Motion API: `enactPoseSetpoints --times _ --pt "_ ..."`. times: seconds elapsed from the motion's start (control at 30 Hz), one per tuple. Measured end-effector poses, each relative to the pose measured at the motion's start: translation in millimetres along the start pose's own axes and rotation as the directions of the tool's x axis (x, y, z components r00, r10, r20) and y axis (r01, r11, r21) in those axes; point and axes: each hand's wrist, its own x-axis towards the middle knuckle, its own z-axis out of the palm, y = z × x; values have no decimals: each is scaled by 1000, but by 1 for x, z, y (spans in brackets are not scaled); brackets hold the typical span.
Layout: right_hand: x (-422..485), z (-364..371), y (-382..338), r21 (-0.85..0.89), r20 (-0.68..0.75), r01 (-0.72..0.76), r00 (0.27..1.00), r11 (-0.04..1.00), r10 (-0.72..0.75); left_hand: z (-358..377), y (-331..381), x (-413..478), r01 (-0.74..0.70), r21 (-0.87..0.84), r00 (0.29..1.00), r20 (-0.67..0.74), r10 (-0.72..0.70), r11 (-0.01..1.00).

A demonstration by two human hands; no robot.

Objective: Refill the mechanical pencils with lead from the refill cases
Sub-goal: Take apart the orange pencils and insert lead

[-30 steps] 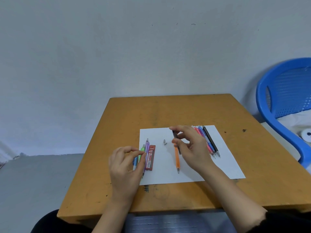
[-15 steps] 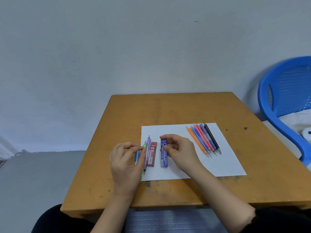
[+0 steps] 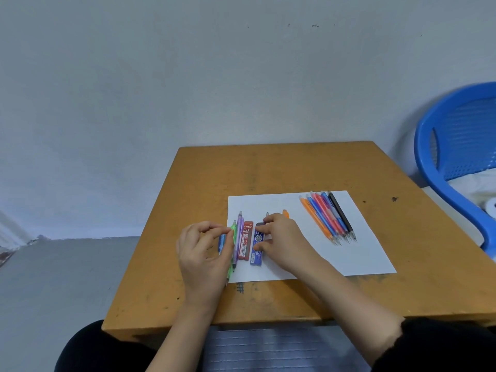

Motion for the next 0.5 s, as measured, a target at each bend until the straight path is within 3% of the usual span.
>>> enactPoseSetpoints --times 0.17,0.5 --pt "4 6 -1 23 -37 -47 998 999 48 1 0 0 -20 9 1000 -6 20 1000" --pt "6 8 2 -31 -52 3 999 1000 -4 1 0 0 -35 24 999 4 35 999"
